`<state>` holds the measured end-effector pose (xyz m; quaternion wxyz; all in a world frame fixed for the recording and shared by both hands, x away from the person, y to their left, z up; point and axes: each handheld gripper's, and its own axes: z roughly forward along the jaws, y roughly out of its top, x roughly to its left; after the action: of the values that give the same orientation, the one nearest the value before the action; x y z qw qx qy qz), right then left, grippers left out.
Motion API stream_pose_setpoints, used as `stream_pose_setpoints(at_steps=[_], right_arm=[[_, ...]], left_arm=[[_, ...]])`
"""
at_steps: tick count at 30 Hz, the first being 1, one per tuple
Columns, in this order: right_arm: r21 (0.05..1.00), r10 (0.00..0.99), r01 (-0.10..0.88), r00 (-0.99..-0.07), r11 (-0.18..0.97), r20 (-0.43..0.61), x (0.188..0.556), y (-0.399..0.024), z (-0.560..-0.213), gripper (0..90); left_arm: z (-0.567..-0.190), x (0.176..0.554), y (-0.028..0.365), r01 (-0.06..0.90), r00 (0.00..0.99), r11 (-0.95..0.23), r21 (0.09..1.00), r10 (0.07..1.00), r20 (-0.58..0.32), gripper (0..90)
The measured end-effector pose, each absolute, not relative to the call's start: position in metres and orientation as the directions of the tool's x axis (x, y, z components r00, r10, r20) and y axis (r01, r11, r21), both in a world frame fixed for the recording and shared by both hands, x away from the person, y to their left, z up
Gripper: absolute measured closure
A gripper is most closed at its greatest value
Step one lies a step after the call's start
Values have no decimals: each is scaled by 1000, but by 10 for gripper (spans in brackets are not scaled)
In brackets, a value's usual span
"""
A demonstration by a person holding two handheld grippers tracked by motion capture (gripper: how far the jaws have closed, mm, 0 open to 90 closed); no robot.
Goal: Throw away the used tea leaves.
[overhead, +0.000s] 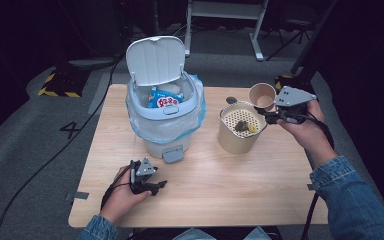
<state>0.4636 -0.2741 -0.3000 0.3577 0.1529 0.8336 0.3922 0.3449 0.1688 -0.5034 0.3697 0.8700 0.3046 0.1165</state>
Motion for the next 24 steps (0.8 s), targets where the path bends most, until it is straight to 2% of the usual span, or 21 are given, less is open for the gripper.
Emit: stream_pose_setpoints(at_steps=[4, 8, 17, 24], right_arm=[[853, 567, 79, -778, 516, -271, 462, -281, -296, 303], [898, 532, 132, -837, 420, -126, 456, -287, -294, 302], [909, 454, 158, -890, 386, -38, 442, -281, -290, 299], [915, 439, 150, -898, 374, -32, 444, -268, -281, 298]], left_arm=[[-503, 344, 170, 444, 787, -541, 714, 616, -22, 375], [-503, 344, 171, 443, 787, -542, 714, 616, -20, 375], [-503, 344, 171, 443, 787, -541, 715, 617, -21, 375], [-503, 344, 171, 443, 787, -542, 714, 617, -21, 375]])
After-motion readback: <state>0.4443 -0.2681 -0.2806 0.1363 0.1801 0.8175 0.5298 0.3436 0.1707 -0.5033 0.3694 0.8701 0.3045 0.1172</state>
